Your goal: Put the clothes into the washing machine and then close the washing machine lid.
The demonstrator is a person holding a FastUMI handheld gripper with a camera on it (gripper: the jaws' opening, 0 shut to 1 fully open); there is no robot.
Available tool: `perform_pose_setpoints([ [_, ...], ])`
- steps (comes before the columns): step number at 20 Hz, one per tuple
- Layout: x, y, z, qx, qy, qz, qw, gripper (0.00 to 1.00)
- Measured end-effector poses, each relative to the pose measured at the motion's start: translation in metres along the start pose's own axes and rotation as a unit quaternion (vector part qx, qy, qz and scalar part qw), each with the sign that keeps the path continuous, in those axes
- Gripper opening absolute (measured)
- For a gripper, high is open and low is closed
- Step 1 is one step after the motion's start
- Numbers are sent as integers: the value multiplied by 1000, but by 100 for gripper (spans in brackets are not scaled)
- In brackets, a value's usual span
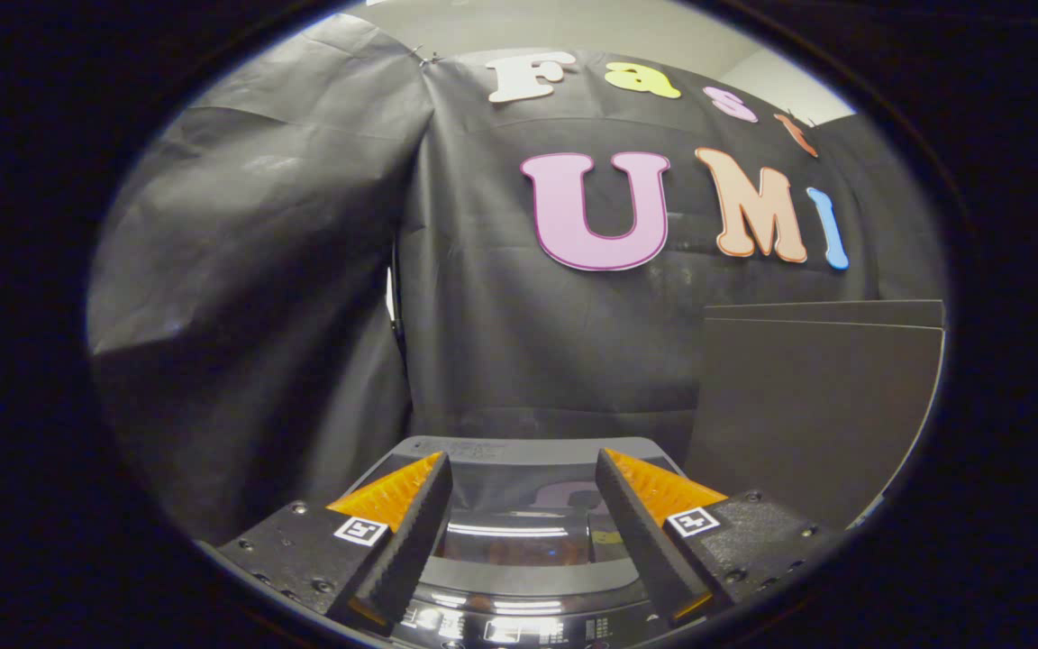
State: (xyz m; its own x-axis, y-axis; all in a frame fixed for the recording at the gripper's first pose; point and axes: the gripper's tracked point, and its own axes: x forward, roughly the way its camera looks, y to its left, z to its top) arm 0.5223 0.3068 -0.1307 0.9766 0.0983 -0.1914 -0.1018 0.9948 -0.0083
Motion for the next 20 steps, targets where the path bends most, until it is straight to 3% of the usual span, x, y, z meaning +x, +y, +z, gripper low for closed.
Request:
perform_pose_setpoints([
  [11, -18, -6, -12, -10, 36, -16, 999, 97],
  [14, -28, -8, -15, 12, 49, -28, 998, 97],
  [20, -66, 3, 26, 44, 24, -26, 998, 97],
])
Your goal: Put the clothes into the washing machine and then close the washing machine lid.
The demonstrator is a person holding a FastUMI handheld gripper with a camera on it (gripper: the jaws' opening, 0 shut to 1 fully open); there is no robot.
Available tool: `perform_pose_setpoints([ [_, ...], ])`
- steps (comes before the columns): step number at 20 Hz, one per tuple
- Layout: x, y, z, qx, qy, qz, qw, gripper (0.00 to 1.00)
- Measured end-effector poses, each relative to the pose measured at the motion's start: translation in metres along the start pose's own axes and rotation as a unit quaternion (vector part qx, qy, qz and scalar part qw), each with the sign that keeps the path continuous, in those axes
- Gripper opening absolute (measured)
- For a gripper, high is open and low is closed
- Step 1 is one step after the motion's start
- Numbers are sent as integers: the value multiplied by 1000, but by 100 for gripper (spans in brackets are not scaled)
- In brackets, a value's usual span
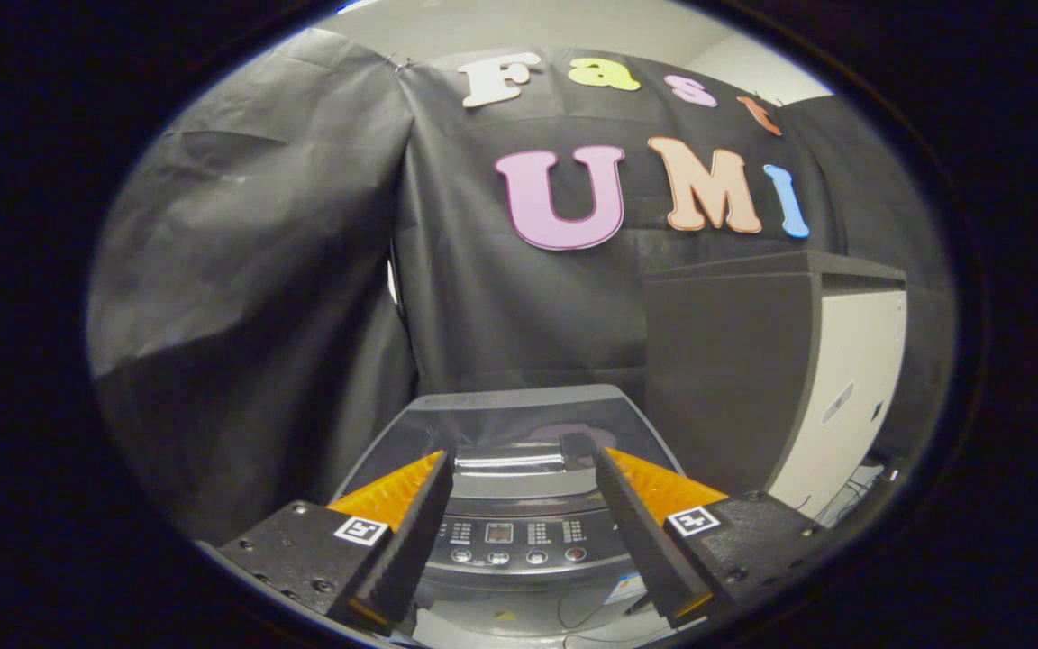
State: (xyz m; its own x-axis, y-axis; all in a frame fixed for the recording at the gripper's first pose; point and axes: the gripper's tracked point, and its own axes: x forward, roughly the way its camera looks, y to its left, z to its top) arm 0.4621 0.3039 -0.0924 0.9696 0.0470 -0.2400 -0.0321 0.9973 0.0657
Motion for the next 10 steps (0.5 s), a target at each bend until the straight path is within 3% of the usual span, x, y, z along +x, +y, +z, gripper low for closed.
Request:
perform_pose_setpoints([
  [10, -76, 21, 96, -26, -52, 17, 998, 97],
])
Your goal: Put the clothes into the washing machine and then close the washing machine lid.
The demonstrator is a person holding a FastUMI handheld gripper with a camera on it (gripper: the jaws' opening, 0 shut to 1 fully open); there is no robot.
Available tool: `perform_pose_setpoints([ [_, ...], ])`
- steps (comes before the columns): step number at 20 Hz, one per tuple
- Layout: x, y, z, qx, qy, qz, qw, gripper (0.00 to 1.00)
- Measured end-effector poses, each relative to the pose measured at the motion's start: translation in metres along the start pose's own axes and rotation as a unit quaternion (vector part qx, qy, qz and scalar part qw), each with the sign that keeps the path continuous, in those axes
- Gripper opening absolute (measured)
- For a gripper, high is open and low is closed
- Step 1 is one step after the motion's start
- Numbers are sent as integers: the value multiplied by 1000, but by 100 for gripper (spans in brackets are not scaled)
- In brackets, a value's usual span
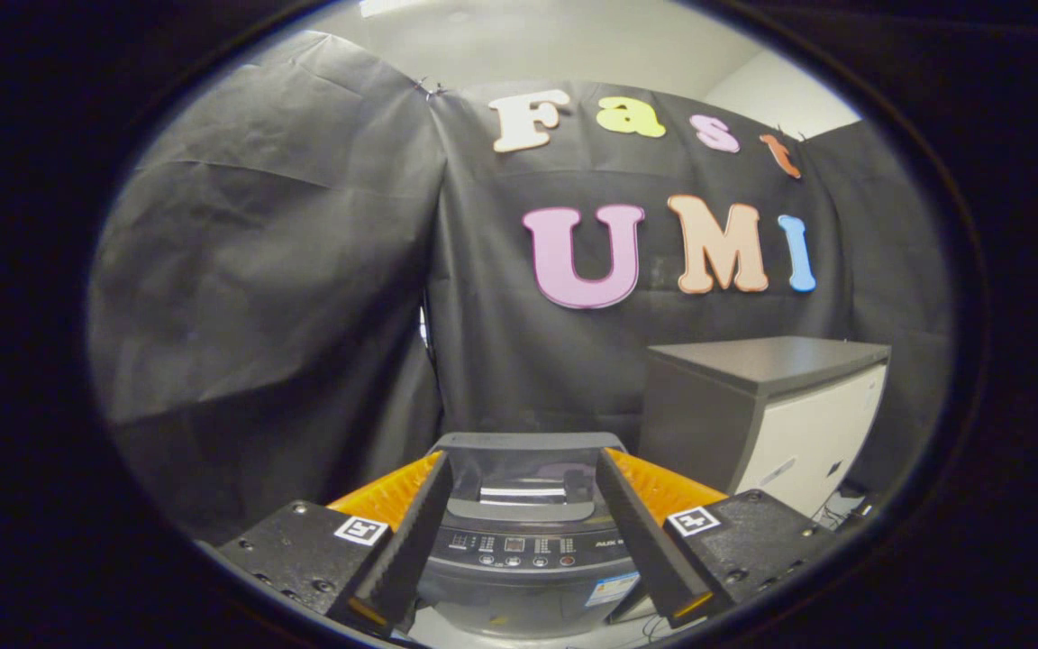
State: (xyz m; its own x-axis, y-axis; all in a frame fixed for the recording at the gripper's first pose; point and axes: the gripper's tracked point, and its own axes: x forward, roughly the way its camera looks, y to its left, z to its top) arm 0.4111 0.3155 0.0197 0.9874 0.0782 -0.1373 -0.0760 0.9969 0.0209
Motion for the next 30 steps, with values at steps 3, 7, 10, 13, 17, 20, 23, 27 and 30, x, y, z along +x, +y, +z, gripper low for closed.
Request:
perform_pose_setpoints([
  [3, -23, -1, 33, 5, -26, 0, 1000, 96],
  [7, -51, -16, 70, 16, -51, -10, 999, 96],
  [10, -72, -29, 94, 10, -74, -19, 997, 96],
  [13, -91, -40, 107, 1, -83, -25, 996, 96],
  [17, -118, -54, 114, -9, -88, -28, 996, 96],
  [20, -130, -65, 115, -24, -88, -40, 995, 96],
  [23, -146, -74, 102, -40, -76, -44, 995, 96],
  [27, -156, -77, 79, -72, -54, -43, 995, 96],
  [30, -162, -78, 59, -76, -37, -39, 996, 96],
])
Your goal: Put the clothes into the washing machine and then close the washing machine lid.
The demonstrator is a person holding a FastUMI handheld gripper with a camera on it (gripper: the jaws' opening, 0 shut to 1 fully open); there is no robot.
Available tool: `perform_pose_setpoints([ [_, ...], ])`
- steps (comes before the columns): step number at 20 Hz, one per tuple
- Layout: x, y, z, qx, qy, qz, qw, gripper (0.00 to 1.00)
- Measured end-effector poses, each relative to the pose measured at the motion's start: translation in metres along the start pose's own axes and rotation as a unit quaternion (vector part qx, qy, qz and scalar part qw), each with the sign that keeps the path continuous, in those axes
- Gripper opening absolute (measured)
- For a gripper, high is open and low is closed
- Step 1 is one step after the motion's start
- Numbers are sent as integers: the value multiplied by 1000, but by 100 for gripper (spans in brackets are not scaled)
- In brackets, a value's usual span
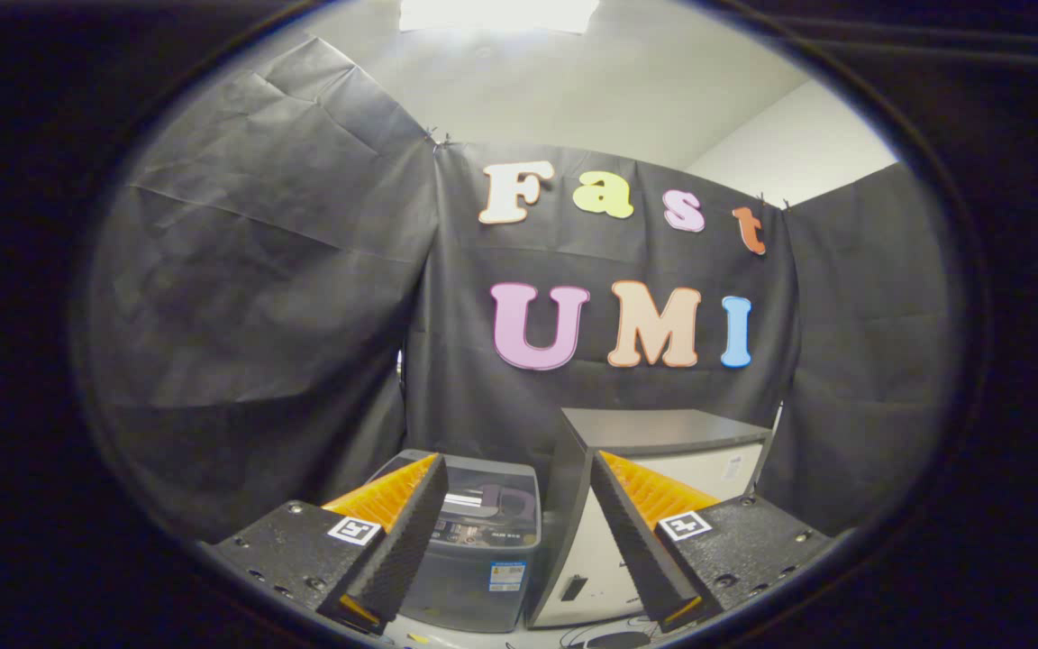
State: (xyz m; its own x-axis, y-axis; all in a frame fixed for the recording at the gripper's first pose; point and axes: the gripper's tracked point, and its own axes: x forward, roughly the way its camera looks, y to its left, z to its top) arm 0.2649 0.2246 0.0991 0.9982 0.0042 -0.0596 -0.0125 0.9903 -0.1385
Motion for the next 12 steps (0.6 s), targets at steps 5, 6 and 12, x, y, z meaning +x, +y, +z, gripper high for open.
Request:
perform_pose_setpoints([
  [5, -5, 7, -27, 1, 29, 16, 999, 96],
  [6, -6, 7, -29, 3, 33, 16, 999, 96],
  [12, -7, 9, -22, 32, 31, 24, 999, 96],
])
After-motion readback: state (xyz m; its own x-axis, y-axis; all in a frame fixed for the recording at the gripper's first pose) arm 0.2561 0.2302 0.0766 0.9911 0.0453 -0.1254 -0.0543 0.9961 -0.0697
